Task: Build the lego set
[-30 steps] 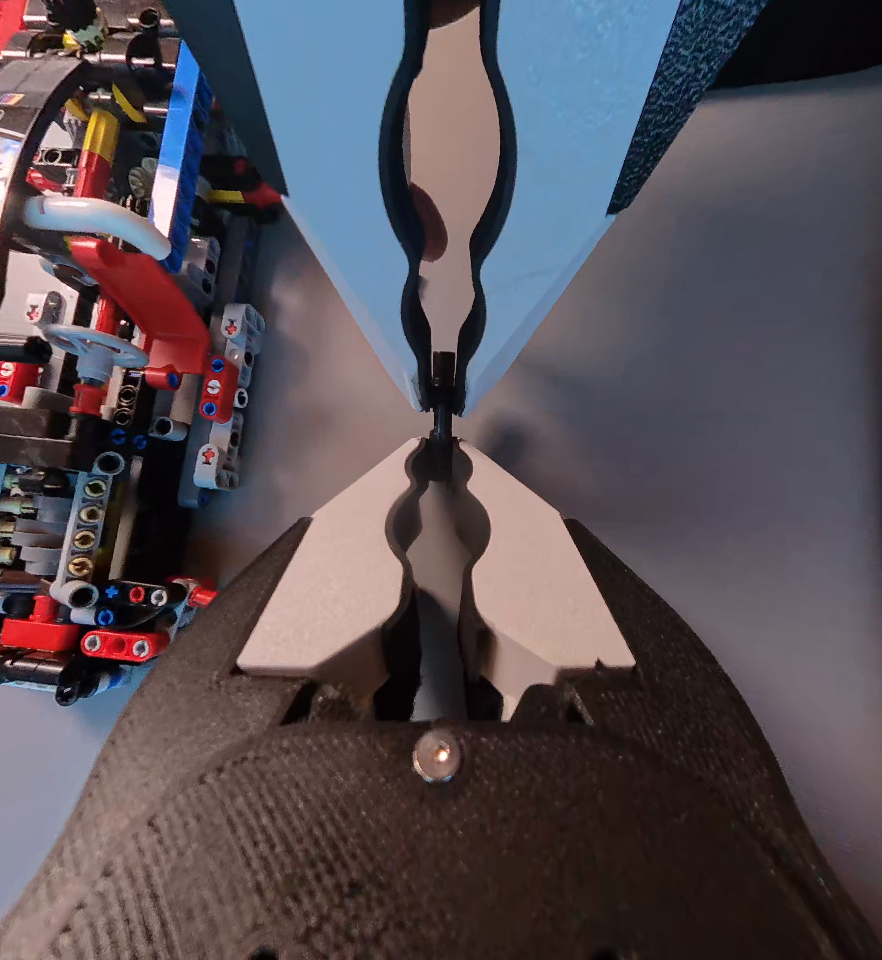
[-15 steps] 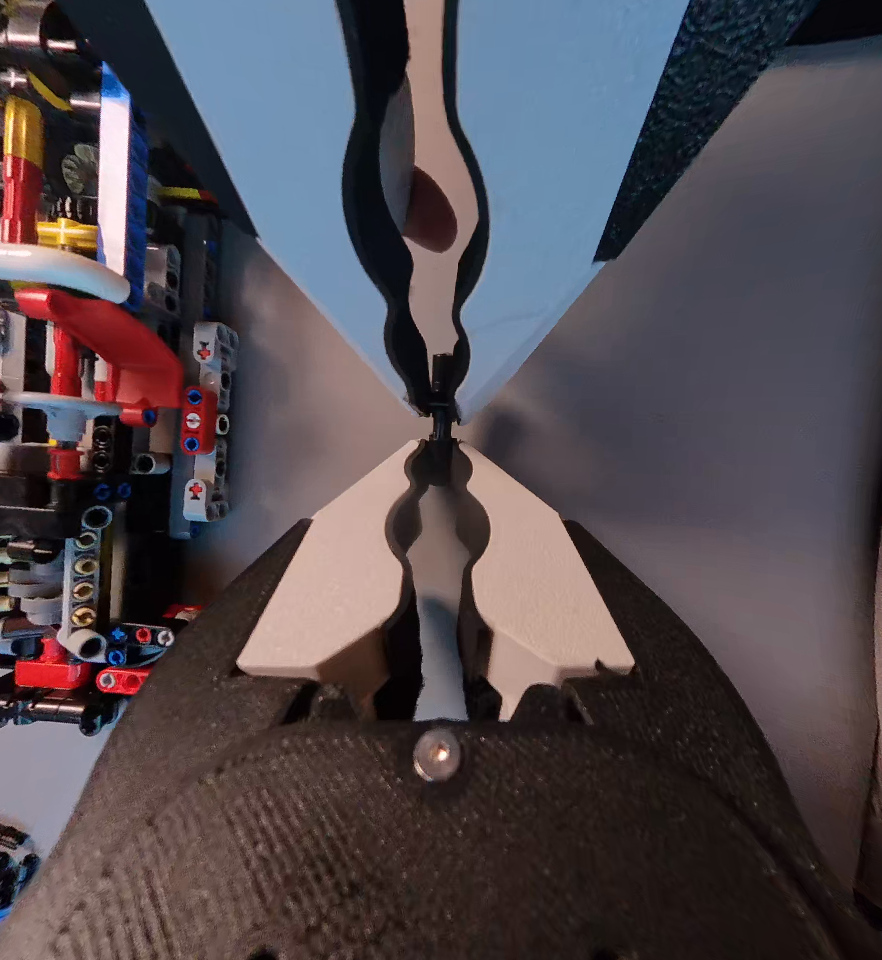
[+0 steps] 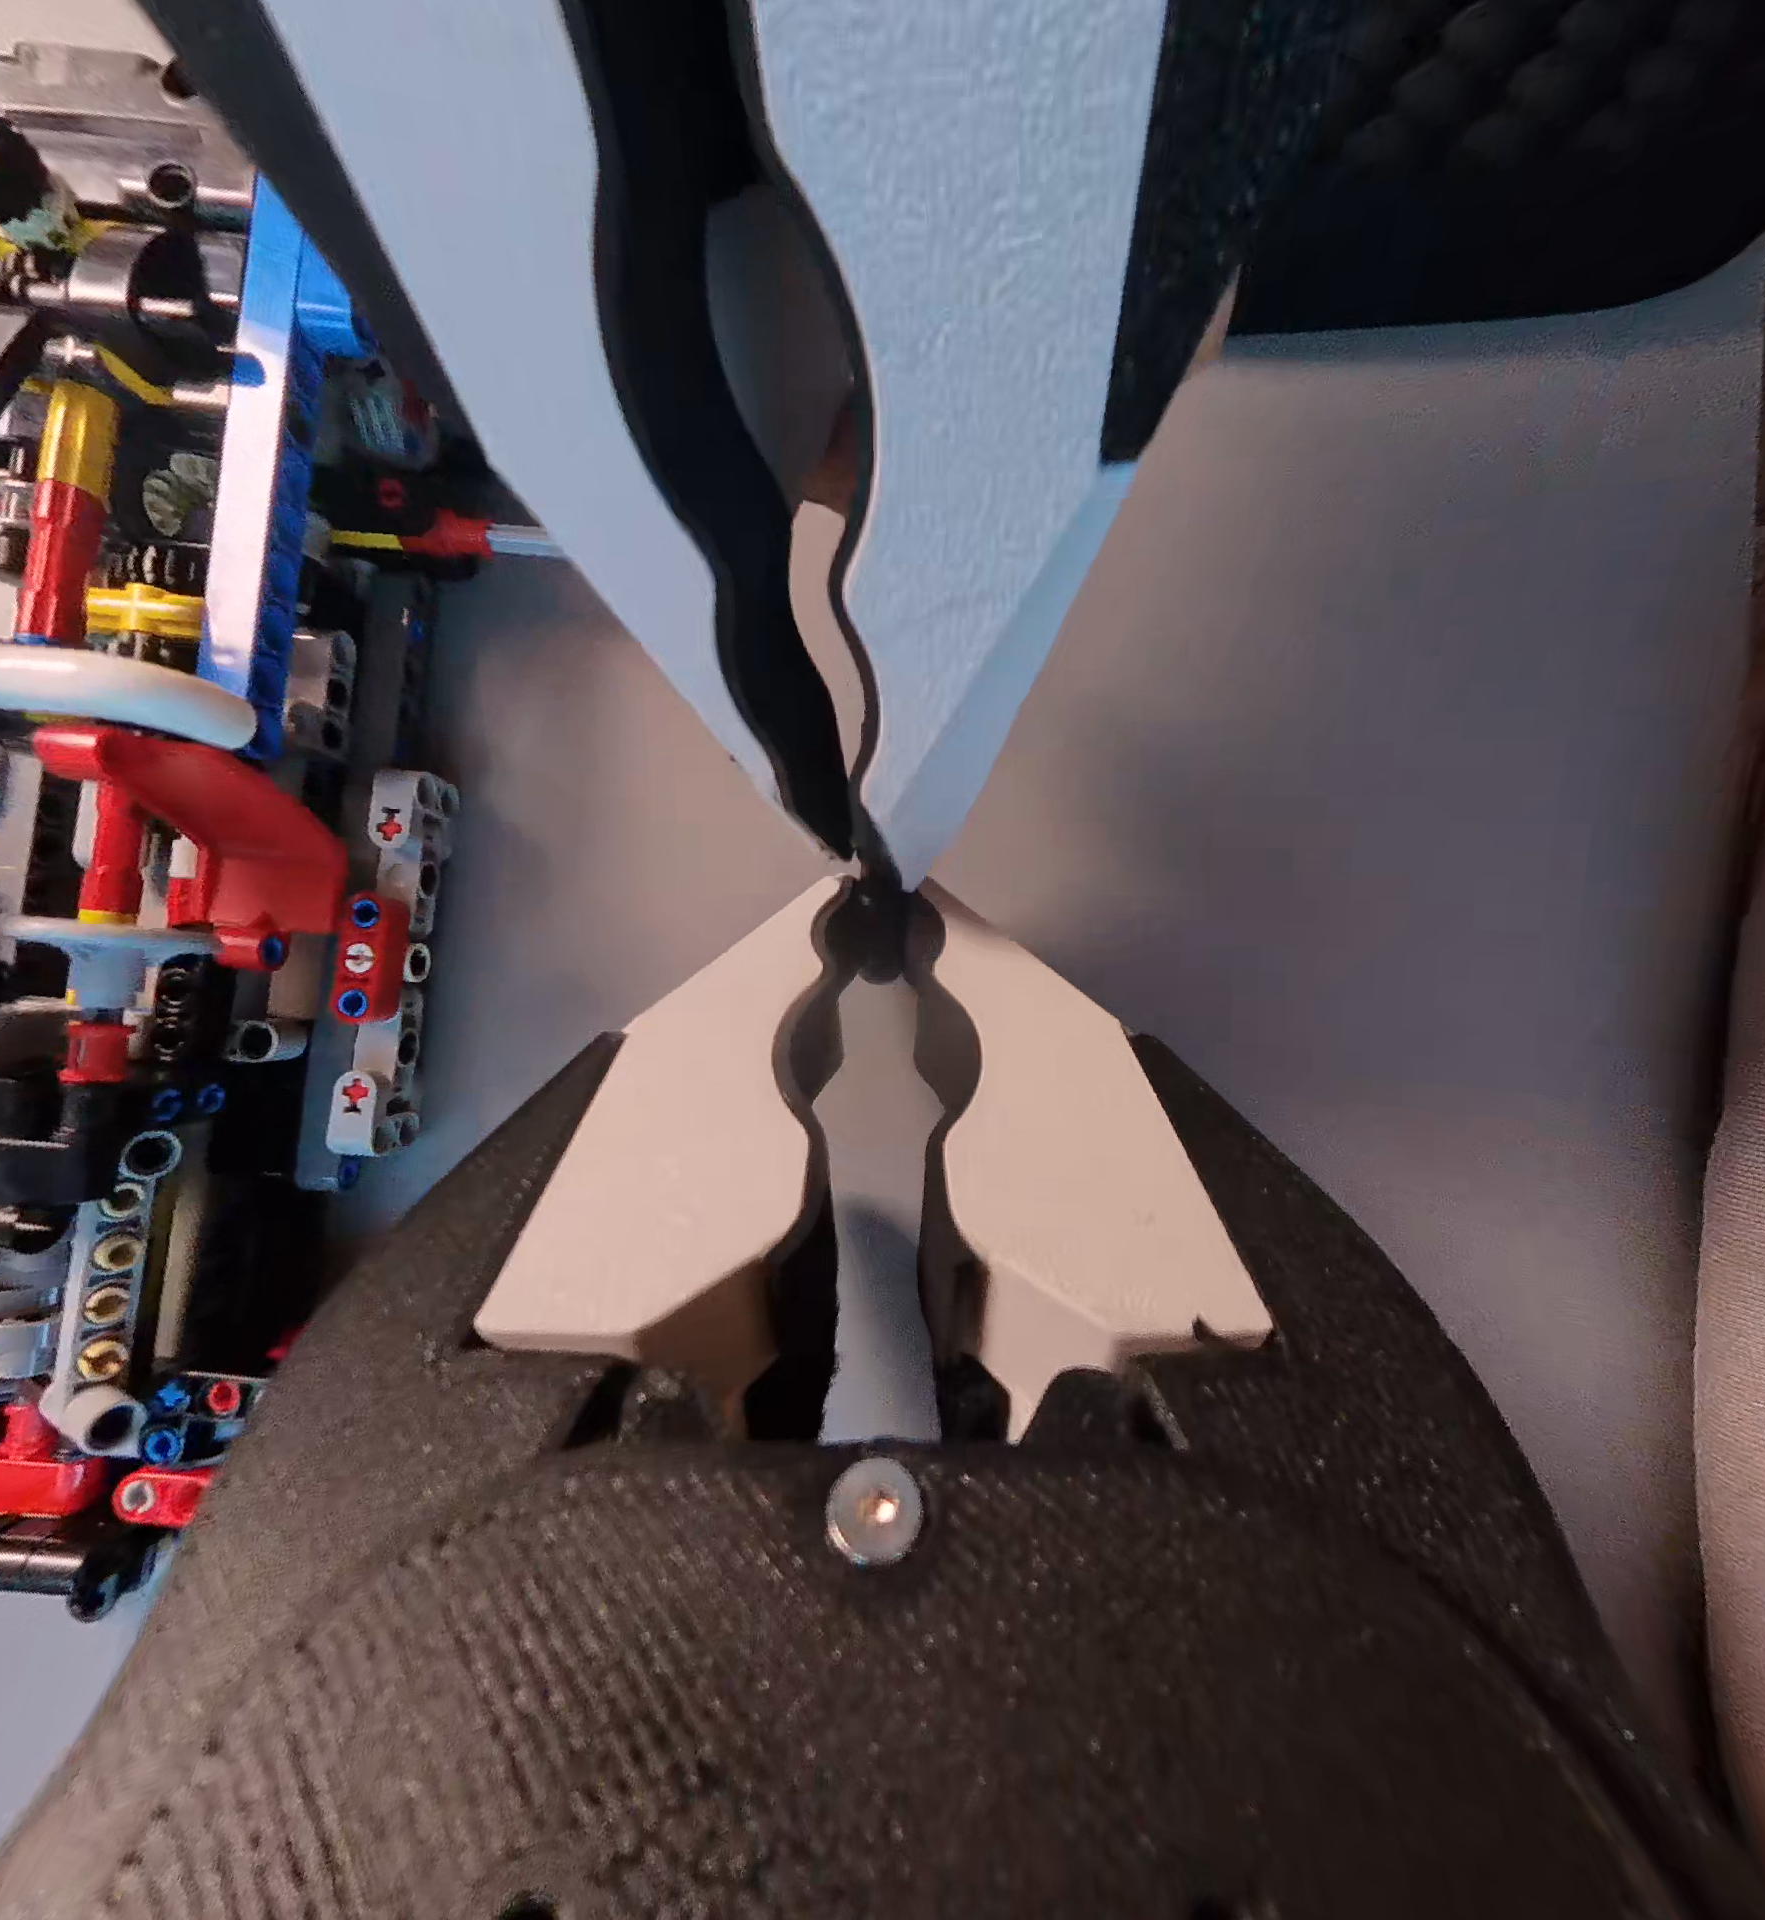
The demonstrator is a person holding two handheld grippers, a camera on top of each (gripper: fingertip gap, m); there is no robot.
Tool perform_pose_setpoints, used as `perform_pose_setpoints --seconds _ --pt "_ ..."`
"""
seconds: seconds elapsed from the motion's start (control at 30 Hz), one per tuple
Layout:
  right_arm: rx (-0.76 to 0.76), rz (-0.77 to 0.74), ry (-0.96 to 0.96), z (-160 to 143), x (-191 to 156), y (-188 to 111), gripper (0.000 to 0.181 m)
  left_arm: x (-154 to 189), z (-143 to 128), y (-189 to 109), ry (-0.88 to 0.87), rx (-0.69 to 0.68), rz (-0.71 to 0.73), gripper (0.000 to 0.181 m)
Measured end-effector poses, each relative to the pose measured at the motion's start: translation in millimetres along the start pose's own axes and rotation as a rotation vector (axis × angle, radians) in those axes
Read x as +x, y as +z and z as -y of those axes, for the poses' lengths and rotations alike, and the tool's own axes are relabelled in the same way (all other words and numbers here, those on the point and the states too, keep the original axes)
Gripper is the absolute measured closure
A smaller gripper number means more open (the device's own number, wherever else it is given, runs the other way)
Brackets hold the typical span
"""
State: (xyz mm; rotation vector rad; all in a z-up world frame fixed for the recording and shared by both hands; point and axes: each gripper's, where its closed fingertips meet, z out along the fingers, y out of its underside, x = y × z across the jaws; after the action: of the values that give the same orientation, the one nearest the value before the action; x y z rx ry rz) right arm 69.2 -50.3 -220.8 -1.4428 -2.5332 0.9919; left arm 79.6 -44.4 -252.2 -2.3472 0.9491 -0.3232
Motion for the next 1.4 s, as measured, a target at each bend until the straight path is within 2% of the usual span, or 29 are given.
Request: perform_pose_setpoints --seconds 0.03,0.23,0.4,0.47,0.53,0.77,1.07,1.3,1.4 --pt "0.021 0.008 0.016 -2 0 0 0.177 0 -1 0 -0.009 0.017 -0.003 0.176" --pt "0.115 0.014 0.027 -12 3 8 0.176 11 -4 3 -0.035 0.068 -0.057 0.176" --pt "0.262 0.026 0.021 -1 -4 -8 0.176 9 -7 0 -0.029 0.074 -0.035 0.176" --pt "0.259 -0.005 -0.023 0 -9 -9 0.176 9 -7 0 -0.027 0.075 -0.037 0.176" --pt "0.196 -0.056 -0.046 -11 -3 -1 0.176 10 -4 0 -0.032 0.092 -0.046 0.176" --pt "0.200 -0.054 -0.053 -19 -4 10 0.176 14 -1 -4 -0.075 0.173 -0.090 0.176" --pt "0.442 0.025 -0.064 0 -15 -14 0.176 14 15 -24 -0.048 0.367 -0.120 0.176" --pt "0.604 0.075 -0.028 14 -23 -32 0.177 21 30 -42 -0.128 0.522 -0.262 0.176" --pt "0.620 0.094 -0.022 14 -26 -33 0.177 23 31 -43 -0.148 0.523 -0.295 0.176"
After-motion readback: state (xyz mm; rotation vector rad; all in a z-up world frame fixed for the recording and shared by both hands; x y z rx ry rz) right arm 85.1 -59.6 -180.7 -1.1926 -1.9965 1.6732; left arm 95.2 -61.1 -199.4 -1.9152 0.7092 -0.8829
